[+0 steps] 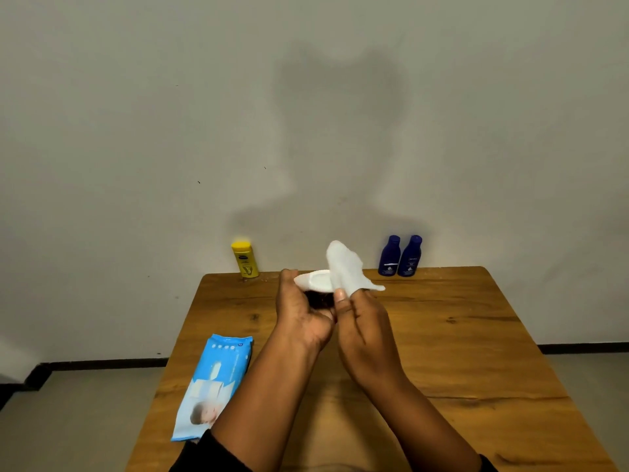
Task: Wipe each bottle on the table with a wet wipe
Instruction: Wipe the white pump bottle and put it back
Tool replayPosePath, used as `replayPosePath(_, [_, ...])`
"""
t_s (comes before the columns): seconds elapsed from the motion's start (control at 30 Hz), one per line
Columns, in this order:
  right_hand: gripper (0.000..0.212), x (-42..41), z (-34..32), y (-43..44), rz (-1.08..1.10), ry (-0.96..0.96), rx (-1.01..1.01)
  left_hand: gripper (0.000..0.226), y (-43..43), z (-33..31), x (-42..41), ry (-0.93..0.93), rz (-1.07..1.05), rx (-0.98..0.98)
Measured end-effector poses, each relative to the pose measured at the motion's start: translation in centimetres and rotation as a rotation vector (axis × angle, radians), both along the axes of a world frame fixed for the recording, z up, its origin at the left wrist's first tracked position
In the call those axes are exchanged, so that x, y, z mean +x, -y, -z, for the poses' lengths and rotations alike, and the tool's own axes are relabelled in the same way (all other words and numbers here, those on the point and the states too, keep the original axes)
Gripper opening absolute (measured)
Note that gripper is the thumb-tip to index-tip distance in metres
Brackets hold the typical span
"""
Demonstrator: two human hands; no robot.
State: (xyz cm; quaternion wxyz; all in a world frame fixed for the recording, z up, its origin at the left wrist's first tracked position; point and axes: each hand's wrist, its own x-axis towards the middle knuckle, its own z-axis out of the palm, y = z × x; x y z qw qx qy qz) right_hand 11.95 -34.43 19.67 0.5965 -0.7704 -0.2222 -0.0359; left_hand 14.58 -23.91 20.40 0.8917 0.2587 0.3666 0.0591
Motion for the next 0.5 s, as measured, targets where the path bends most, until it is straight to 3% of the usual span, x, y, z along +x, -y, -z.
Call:
replayPosePath(0.2, [0.015,-0.8,-1.1,1.0,0.009,-0.373,0.304,0.049,-0.6,0.2,-0.9,0.211,0.093,-0.046])
replayPosePath(0.5, [0.04,-1.3,0.9,1.5,0.039,-0.263,0.178,0.036,-0.9,-0.3,-1.4,0.284,0.143,0.152])
